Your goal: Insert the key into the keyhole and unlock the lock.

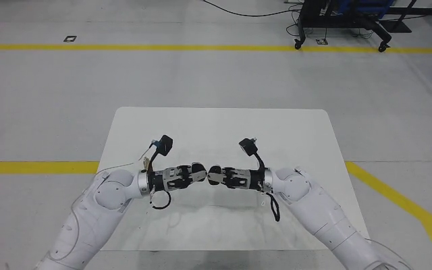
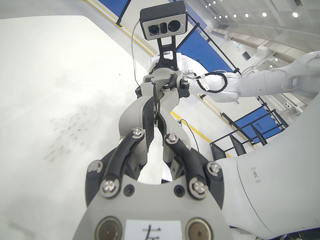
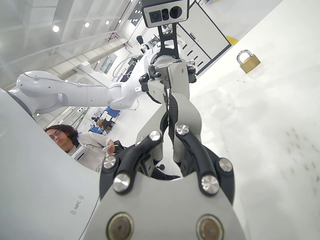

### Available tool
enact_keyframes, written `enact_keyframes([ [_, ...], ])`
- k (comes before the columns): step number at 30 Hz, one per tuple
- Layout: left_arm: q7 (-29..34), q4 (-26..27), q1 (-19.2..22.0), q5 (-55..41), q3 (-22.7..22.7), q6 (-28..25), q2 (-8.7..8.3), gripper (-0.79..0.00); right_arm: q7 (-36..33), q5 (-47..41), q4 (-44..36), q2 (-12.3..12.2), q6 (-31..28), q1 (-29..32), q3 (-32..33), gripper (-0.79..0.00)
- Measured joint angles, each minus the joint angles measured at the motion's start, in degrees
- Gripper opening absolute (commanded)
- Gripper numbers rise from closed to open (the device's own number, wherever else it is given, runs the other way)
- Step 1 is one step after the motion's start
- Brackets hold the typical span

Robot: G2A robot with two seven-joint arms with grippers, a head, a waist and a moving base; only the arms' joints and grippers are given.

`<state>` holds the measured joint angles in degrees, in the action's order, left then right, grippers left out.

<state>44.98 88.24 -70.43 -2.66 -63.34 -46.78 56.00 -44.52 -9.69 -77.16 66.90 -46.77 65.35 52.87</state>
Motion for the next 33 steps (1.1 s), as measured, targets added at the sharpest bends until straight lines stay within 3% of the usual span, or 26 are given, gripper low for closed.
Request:
enact_keyframes([
  [13, -1.30, -0.30, -0.23, 0.01, -1.09, -0.24, -0.15, 0.000, 2.52, -0.99, 1.60, -3.63, -7.68, 5.99, 13.98, -0.785],
  [33, -1.30, -0.30, -0.23, 0.01, -1.09, -0.24, -0.15, 0.000, 2.48, -1.00, 1.61, -3.59, -7.55, 5.87, 13.61, -0.785],
])
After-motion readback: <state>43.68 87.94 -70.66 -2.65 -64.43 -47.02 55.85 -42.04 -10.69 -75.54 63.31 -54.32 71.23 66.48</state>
